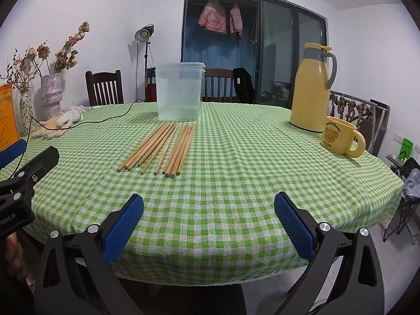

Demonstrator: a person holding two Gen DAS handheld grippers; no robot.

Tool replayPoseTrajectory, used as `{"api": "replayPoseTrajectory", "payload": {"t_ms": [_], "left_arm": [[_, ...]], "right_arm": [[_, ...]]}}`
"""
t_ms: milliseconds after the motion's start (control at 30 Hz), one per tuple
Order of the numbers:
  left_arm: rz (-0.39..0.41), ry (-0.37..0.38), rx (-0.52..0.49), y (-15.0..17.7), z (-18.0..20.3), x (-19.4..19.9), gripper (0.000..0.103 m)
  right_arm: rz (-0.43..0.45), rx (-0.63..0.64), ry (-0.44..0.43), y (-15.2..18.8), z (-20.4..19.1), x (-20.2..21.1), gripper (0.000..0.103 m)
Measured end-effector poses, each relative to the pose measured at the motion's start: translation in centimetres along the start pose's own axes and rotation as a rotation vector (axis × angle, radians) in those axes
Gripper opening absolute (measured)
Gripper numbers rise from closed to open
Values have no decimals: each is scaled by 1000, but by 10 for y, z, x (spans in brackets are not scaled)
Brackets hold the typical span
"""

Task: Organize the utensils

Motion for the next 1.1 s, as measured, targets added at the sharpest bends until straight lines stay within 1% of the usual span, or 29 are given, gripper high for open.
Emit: {"api": "replayPoseTrajectory", "payload": {"t_ms": [167, 400, 1100], "left_arm": [[-5, 8, -7, 0, 0, -1, 96], [-3, 9, 3, -3, -3, -1, 96], [-5, 13, -11, 1, 5, -1, 96]], "right_arm": [[0, -10, -2, -2, 2, 0, 96], [0, 9, -1, -3, -3, -1, 96], [-5, 15, 3, 0, -3, -3, 96]]}}
Point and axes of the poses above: each gripper's, at about its wrist camera, not at the fingertips, and x roughly against the way its jaws point, z to its right, y to its underside, the point moved 6 cm from there along -x, roughly the way its jaws point, and after that the axes turned 15 degrees about -z, right-handed, at the moved point
